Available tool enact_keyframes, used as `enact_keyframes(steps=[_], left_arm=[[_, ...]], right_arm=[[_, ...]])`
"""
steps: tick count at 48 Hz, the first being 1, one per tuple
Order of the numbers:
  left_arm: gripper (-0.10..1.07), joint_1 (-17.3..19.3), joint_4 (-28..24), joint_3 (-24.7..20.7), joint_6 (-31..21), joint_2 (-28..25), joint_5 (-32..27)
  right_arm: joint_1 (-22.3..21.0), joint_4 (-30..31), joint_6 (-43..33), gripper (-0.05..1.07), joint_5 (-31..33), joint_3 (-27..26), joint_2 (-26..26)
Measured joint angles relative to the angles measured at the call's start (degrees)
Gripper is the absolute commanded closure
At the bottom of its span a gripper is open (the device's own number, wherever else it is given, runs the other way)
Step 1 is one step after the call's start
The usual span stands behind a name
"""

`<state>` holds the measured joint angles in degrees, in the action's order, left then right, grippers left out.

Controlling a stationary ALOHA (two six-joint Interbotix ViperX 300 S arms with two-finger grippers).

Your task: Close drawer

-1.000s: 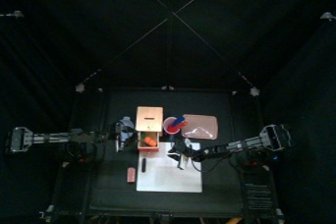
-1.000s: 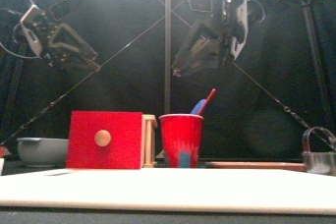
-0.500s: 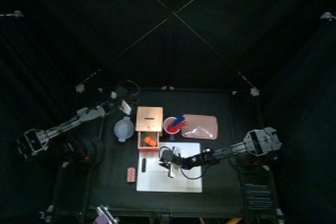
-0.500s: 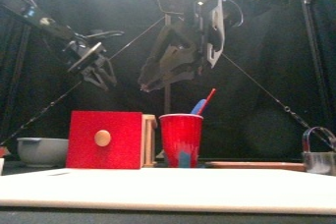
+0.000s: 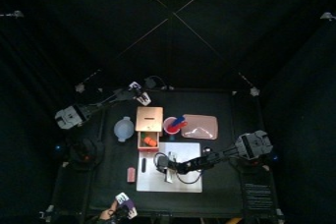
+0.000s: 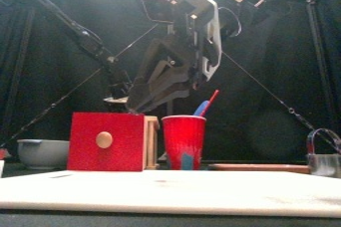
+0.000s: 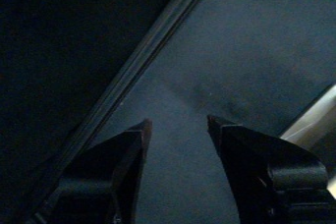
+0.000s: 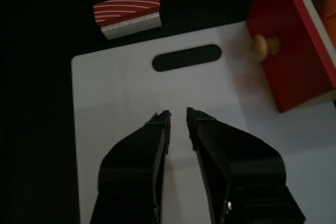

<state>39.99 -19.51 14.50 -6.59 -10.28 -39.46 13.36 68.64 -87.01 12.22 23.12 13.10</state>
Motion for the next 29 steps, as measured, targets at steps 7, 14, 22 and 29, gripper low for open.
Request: enact_keyframes(steps=[7, 14, 22, 29], left_arm=[[0.12, -1.76, 1.14, -1.23, 3.52, -1.49, -1.49], [0.12, -3.60, 1.32, -1.23, 3.69, -1.49, -1.05], [0.12, -4.31, 1.49, -0.26, 3.08, -1.49, -0.44], [0.12, -4.39, 1.58, -0.26, 3.16, -1.49, -0.35]], right_arm=[[-0.09, 0.00, -0.09, 0.40, 0.00, -1.67, 1.49], [-0.44, 0.18, 0.09, 0.40, 0.62, -4.48, 4.22], [-2.81, 1.85, 0.09, 0.40, 1.14, -7.47, 7.03], [-5.80, 2.90, 0.09, 0.40, 2.11, -9.23, 8.96]])
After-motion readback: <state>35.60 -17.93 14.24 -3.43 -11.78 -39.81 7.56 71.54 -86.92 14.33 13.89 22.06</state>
